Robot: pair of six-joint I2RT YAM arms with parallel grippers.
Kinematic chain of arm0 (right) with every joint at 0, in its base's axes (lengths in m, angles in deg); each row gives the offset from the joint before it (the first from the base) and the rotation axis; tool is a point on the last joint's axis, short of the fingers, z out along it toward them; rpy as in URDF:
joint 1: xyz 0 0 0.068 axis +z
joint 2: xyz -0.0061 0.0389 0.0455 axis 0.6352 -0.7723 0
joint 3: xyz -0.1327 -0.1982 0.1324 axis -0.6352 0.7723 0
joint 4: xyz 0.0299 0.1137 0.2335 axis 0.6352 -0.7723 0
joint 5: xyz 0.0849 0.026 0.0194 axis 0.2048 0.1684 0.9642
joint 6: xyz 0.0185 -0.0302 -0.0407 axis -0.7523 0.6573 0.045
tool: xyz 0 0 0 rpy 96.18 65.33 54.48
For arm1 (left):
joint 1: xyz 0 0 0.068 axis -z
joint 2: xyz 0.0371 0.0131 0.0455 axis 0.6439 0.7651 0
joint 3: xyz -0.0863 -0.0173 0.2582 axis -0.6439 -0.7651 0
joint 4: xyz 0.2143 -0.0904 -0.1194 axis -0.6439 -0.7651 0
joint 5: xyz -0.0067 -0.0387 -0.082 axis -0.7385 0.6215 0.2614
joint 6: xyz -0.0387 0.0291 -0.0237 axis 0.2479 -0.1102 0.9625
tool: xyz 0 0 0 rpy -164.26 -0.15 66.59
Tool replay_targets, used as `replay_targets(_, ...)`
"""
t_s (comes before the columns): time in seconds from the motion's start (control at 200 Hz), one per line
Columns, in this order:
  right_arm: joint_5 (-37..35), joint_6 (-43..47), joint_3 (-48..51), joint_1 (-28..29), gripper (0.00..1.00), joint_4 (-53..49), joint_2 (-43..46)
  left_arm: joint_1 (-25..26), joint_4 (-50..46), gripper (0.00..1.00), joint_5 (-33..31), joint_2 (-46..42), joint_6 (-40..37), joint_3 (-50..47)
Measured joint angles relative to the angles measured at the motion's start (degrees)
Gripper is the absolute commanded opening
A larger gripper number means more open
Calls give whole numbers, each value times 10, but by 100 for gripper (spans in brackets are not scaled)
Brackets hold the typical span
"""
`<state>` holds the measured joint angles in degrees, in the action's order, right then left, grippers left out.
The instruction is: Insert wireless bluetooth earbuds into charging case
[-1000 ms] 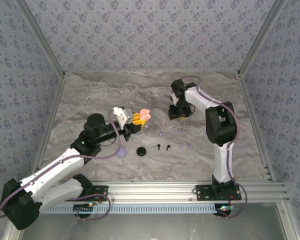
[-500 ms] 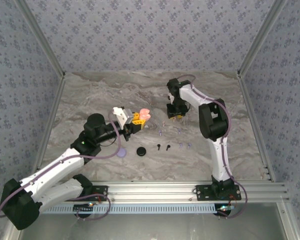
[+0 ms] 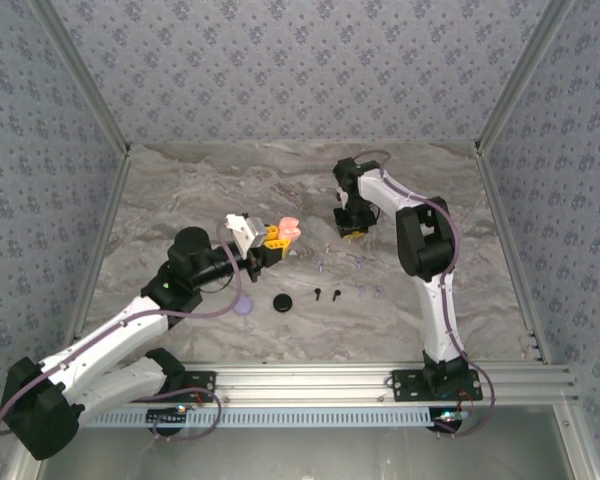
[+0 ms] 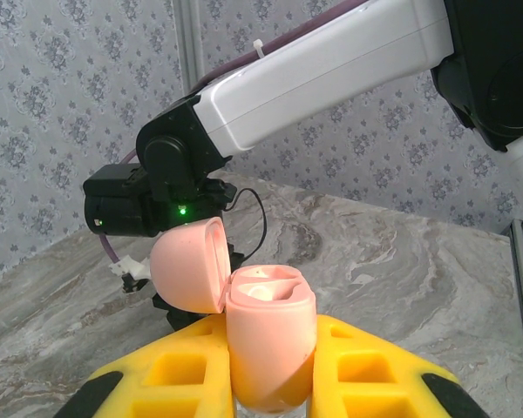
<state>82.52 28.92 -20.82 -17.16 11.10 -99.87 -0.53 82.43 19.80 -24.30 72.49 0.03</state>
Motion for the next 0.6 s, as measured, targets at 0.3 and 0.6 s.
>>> replay_targets(0.3,9,-5,81,8,27,47,108,5,21,0,-10,13,19,-3)
replay_targets(0.6,56,-39,178,14,25,139,369,18,75,0,-32,73,30,-4)
